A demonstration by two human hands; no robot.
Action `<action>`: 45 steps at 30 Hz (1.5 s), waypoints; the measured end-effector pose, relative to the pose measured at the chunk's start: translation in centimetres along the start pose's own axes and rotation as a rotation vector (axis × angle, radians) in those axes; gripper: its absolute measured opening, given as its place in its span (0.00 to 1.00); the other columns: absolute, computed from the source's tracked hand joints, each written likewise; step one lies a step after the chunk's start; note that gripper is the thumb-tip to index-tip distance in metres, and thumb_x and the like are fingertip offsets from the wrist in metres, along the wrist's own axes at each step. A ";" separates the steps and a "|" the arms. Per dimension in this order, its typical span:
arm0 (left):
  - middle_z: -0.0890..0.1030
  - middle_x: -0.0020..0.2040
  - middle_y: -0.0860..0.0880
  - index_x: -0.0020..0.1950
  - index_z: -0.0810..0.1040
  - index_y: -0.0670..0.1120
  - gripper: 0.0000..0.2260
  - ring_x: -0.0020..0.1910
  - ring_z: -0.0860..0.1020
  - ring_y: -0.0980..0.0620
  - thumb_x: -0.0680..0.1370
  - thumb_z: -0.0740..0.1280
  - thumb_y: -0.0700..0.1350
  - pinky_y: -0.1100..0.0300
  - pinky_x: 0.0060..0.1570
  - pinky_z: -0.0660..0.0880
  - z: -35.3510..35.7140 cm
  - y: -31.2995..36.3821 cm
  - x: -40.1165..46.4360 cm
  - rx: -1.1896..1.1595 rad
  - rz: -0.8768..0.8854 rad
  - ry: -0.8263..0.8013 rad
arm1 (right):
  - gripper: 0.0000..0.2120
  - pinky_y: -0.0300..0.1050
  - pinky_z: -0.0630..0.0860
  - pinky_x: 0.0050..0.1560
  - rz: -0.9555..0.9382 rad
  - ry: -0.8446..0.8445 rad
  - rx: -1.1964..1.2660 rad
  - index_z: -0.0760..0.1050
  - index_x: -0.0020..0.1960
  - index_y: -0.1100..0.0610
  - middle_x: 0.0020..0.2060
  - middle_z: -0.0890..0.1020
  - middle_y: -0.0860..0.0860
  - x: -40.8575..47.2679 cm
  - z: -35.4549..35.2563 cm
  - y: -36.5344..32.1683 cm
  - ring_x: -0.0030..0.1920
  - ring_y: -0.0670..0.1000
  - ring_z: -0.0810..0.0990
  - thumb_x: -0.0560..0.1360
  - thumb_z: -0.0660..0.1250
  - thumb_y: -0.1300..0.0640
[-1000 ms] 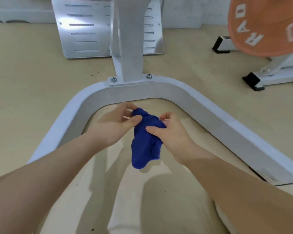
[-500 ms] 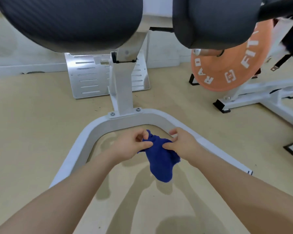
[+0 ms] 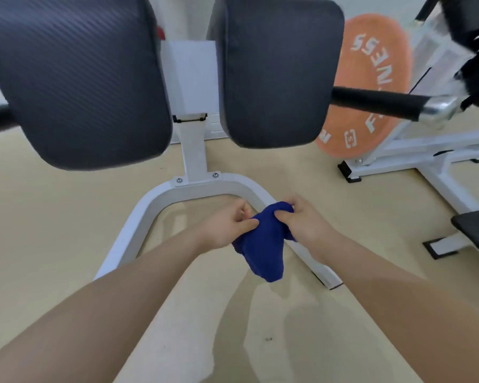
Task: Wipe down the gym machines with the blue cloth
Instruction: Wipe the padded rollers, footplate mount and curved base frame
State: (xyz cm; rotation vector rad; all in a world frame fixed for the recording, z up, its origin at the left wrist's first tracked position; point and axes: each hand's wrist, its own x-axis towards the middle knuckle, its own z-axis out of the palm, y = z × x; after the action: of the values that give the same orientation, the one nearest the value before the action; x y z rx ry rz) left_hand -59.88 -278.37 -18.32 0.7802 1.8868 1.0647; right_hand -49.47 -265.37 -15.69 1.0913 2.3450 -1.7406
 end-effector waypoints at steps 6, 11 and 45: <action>0.79 0.39 0.48 0.49 0.72 0.46 0.02 0.33 0.77 0.51 0.79 0.61 0.42 0.57 0.38 0.76 2.0 13.1 -2.9 -0.036 -0.075 -0.148 | 0.06 0.44 0.69 0.39 0.257 -0.070 0.372 0.69 0.47 0.58 0.40 0.75 0.51 -7.2 -8.9 -6.9 0.39 0.50 0.73 0.78 0.54 0.62; 0.79 0.42 0.48 0.47 0.75 0.46 0.04 0.38 0.77 0.52 0.80 0.61 0.43 0.59 0.39 0.75 1.8 23.8 -4.5 -0.096 -0.130 -0.016 | 0.19 0.53 0.76 0.50 0.176 -0.285 0.246 0.65 0.64 0.53 0.57 0.76 0.50 -10.8 -17.9 -13.2 0.54 0.51 0.78 0.76 0.67 0.56; 0.71 0.68 0.47 0.70 0.68 0.50 0.18 0.65 0.70 0.47 0.79 0.58 0.45 0.55 0.64 0.66 -22.0 29.7 23.4 0.493 -0.640 0.287 | 0.15 0.52 0.76 0.47 0.084 -0.593 -0.114 0.69 0.63 0.54 0.52 0.79 0.58 32.8 -20.9 -28.3 0.52 0.60 0.79 0.80 0.52 0.62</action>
State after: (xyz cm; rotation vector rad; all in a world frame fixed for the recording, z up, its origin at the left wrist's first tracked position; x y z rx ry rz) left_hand -86.67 -254.40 6.69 0.2301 2.4510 0.3196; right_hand -81.73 -234.50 2.34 0.5411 1.9660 -1.5920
